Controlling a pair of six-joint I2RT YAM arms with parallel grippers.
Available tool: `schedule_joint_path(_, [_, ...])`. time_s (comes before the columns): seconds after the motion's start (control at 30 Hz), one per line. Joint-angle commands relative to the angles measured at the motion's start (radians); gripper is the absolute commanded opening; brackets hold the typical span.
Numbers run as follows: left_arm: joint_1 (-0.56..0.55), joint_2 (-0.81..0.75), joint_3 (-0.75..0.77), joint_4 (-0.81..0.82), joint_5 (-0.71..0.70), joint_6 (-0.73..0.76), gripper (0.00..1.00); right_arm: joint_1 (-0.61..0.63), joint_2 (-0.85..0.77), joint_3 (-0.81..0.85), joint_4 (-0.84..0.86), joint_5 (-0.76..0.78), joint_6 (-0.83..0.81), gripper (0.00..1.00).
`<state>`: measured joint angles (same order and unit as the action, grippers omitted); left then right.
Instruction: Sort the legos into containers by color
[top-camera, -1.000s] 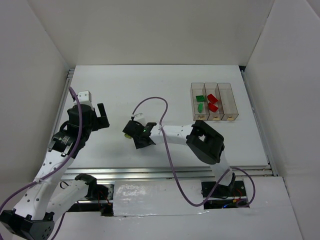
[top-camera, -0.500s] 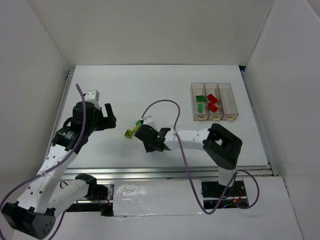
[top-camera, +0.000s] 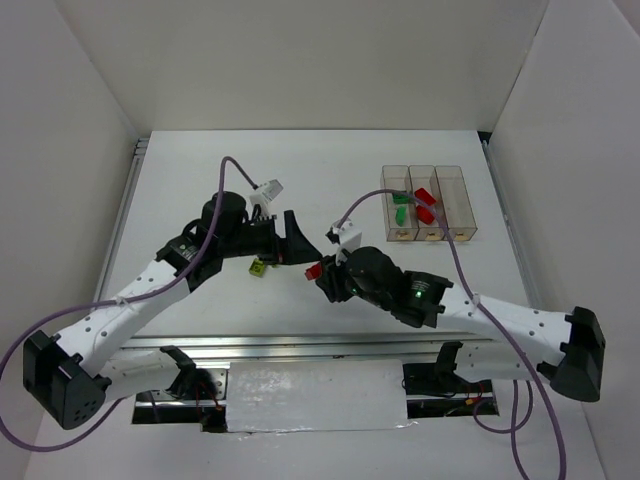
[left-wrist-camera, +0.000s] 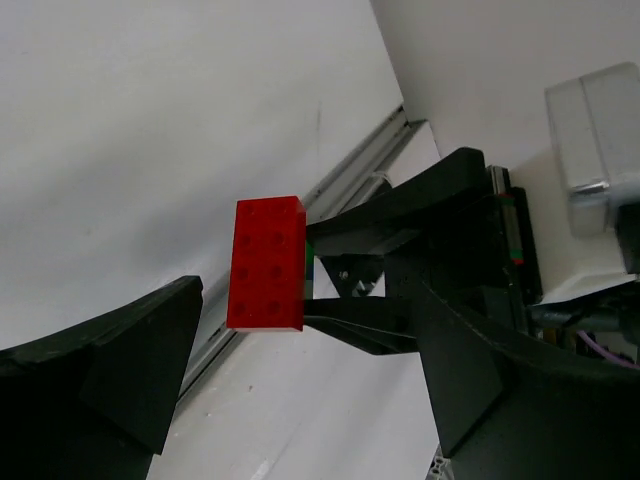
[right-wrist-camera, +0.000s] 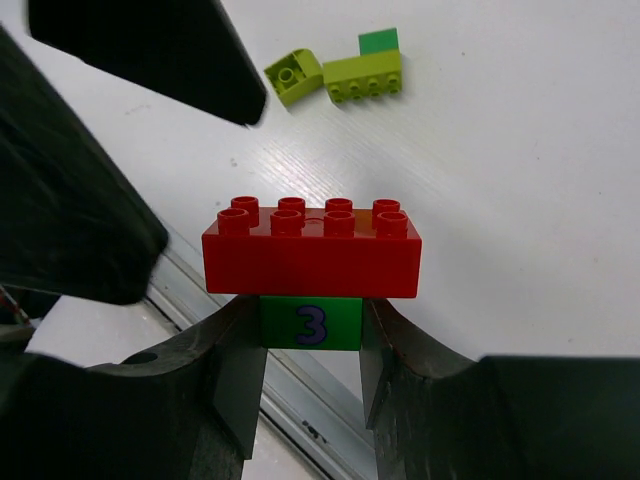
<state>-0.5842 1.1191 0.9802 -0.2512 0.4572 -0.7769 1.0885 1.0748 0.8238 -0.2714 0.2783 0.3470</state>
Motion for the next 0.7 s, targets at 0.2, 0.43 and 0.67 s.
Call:
schedule_joint_path(0.2, [-0.08,0.077,0.031,0.113,0.031,-0.09,0.95,0.004,-0.216,-0.071,0.023,-0.027,-0.043,0.0])
schedule_joint_path(0.43, [-0.114,0.123,0.037,0.133,0.035,-0.097,0.86,0.005,-0.213,-0.081,0.038,-0.027,-0.048,0.0])
schedule_joint_path(0.67, [-0.158,0.119,0.048,0.158,0.034,-0.114,0.48,0.004,-0.216,-0.075,0.06,0.054,-0.045,0.0])
